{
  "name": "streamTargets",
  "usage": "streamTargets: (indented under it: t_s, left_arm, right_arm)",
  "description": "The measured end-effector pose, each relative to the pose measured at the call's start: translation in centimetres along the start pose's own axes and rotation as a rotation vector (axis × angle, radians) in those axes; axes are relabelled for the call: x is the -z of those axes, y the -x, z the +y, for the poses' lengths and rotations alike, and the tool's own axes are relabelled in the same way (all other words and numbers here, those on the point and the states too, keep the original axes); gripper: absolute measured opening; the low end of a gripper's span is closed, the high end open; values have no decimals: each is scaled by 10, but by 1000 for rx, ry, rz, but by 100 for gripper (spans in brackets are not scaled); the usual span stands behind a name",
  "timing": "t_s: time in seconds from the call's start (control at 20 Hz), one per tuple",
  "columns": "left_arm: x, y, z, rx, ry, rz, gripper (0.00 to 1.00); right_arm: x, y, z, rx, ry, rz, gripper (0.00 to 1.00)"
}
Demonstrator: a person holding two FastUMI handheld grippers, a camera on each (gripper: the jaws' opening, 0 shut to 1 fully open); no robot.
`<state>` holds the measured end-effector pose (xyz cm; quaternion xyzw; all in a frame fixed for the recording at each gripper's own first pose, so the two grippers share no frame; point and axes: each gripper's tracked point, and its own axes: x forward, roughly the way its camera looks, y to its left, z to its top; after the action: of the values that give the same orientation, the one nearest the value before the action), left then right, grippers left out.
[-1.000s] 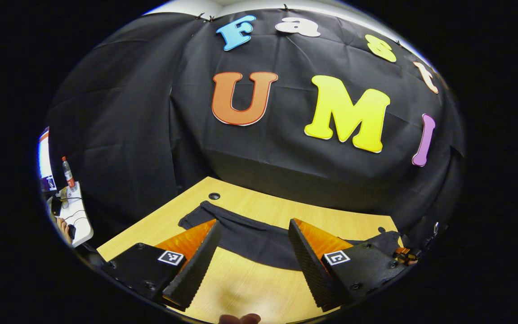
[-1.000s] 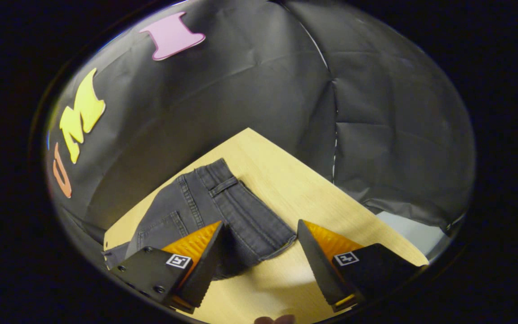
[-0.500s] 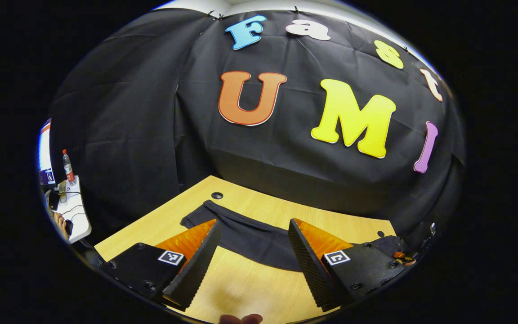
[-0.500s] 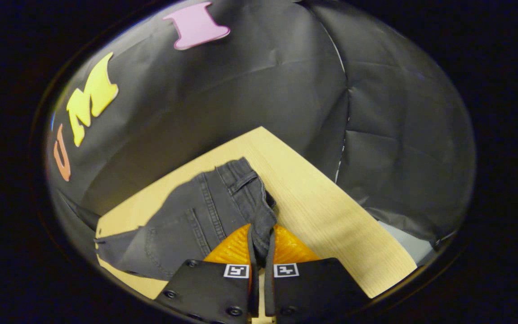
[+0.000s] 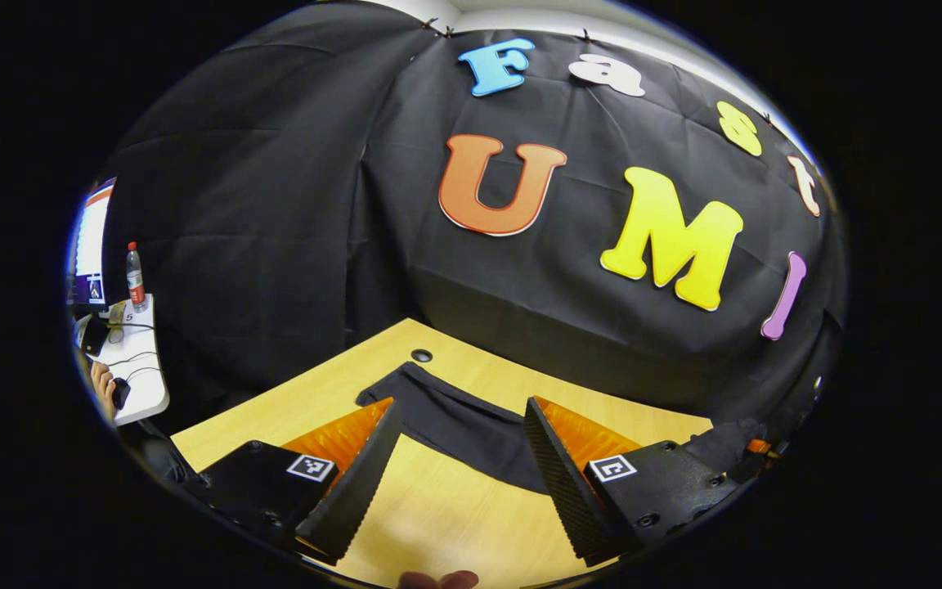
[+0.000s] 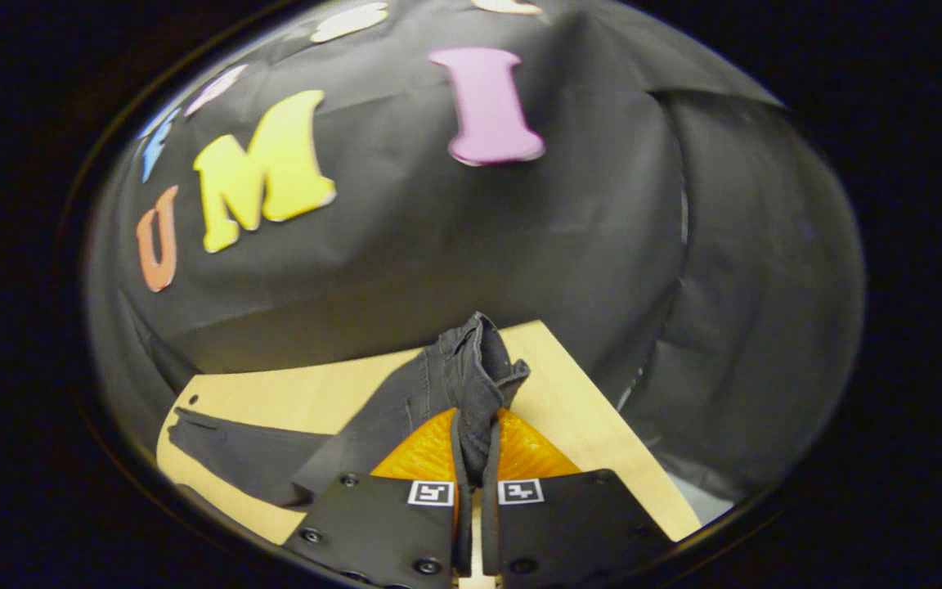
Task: Grasp the waist and the cuffs of the jeans and fold them to make the two legs overlap; first hold the waist and fold one-third of the jeans toward the cuffs, then hold the cuffs and fold the remaining one-third in the same direction to finish folding.
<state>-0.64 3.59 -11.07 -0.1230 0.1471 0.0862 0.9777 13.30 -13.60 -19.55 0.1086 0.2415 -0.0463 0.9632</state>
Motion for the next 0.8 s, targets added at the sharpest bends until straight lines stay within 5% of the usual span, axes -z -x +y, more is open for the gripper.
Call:
streamTargets:
  t_s: [0.3, 0.5, 0.8]
  left_arm:
    - [-38, 19, 63, -67, -34, -121, 97]
    - [-61, 30, 103, -98, -93, -197, 98]
    - [-54, 13, 128, -70, -136, -181, 98]
  right_arm:
    - [-41, 24, 189, -246, 262, -80, 5]
    - [1, 14, 285, -333, 325, -29, 5]
    - [101, -19, 379, -341, 472, 88, 5]
